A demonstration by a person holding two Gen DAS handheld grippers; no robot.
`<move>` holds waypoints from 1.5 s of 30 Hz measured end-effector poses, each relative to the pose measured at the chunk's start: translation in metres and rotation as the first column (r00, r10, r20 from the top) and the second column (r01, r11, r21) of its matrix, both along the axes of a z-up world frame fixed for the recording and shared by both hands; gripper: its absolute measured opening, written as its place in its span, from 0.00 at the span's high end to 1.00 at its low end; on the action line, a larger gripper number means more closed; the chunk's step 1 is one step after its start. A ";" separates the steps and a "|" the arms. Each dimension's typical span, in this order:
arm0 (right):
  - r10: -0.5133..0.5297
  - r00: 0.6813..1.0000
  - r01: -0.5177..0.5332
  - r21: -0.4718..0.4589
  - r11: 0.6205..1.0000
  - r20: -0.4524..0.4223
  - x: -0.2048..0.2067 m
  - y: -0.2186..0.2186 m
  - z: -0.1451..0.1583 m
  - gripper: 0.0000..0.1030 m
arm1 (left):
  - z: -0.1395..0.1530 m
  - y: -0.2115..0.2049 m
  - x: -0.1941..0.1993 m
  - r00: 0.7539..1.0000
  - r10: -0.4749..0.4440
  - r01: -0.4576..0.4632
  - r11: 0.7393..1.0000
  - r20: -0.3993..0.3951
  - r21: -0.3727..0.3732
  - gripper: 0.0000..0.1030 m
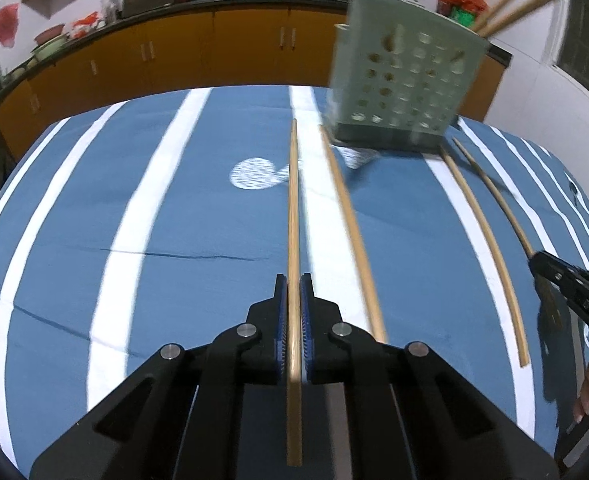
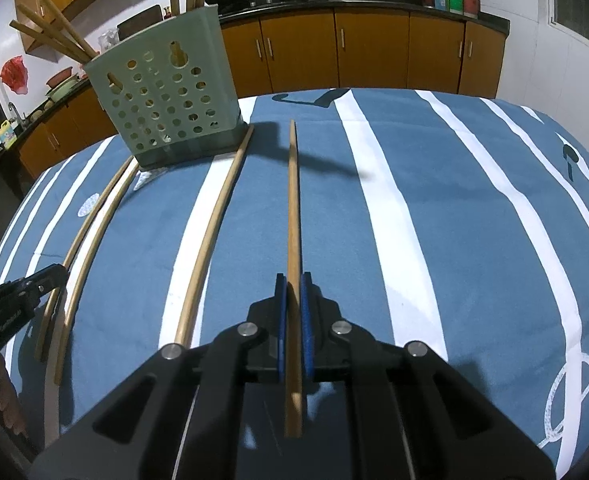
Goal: Organize utensils
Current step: 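Lower both open tools and close each on another loose chopstick, then hold both chopsticks just above the table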
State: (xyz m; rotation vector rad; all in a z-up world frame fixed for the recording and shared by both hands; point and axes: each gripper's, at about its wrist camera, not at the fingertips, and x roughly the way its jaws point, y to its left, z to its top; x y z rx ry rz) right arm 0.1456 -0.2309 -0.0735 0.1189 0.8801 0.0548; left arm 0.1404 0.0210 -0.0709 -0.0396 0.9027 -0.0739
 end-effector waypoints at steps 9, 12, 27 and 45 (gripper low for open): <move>-0.006 1.000 0.006 -0.004 1.000 -0.003 0.002 -0.001 -0.002 0.91 | 0.000 0.011 0.004 1.000 0.024 -0.024 1.000 0.013 0.006 0.92; -0.008 1.000 0.008 -0.003 1.000 -0.005 0.003 -0.001 -0.002 0.91 | -0.001 0.010 0.003 1.000 0.025 -0.025 1.000 0.015 0.004 0.92; -0.003 1.000 0.003 -0.021 1.000 0.004 0.002 0.001 -0.002 0.91 | -0.001 0.011 0.004 1.000 0.025 -0.025 1.000 0.014 0.000 0.92; -0.002 1.000 0.002 -0.022 1.000 0.004 0.001 0.002 -0.002 0.91 | 0.000 0.010 0.004 1.000 0.026 -0.026 1.000 0.014 0.001 0.92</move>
